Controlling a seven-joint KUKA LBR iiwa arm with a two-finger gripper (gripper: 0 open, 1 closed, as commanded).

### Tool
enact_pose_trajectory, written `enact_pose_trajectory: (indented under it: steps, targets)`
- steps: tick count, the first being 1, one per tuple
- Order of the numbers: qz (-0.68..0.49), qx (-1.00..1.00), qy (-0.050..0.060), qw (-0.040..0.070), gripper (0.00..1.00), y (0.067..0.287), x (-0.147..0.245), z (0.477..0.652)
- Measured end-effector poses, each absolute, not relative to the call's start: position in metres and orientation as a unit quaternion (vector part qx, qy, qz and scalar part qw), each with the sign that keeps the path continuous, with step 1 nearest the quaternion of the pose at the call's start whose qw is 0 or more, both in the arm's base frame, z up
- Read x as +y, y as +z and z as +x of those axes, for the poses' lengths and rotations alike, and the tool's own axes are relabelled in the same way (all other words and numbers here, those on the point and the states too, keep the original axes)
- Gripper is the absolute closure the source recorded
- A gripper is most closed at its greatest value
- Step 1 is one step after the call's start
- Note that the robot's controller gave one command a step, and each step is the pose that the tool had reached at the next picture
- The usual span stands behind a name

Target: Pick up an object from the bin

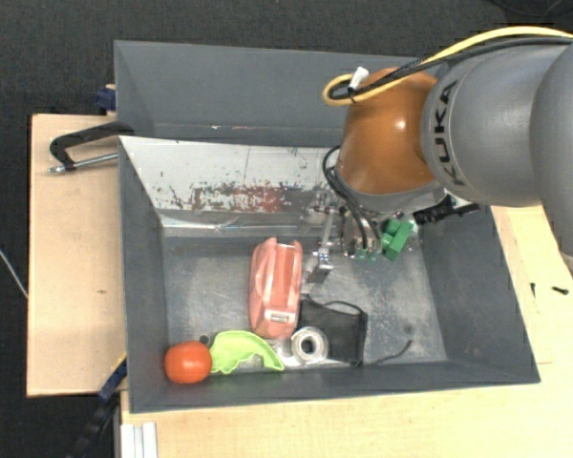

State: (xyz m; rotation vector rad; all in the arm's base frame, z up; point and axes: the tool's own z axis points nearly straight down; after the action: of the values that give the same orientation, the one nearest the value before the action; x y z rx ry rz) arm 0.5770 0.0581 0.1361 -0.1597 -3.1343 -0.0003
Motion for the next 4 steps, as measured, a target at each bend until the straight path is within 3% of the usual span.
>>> enact_pose_trajectory:
  steps: [1,2,3,4]
  targets:
    - [-0.028,-1.0,-0.002,-0.001,0.0,0.137,0.094,0.575]
    - [-0.002,-1.0,-0.004,0.001,1.0,0.122,0.087,0.571]
    - [-0.002,-1.0,-0.002,0.001,0.0,0.118,0.084,0.57]
    - [-0.004,-1.0,-0.001,-0.002,1.0,0.117,0.082,0.571]
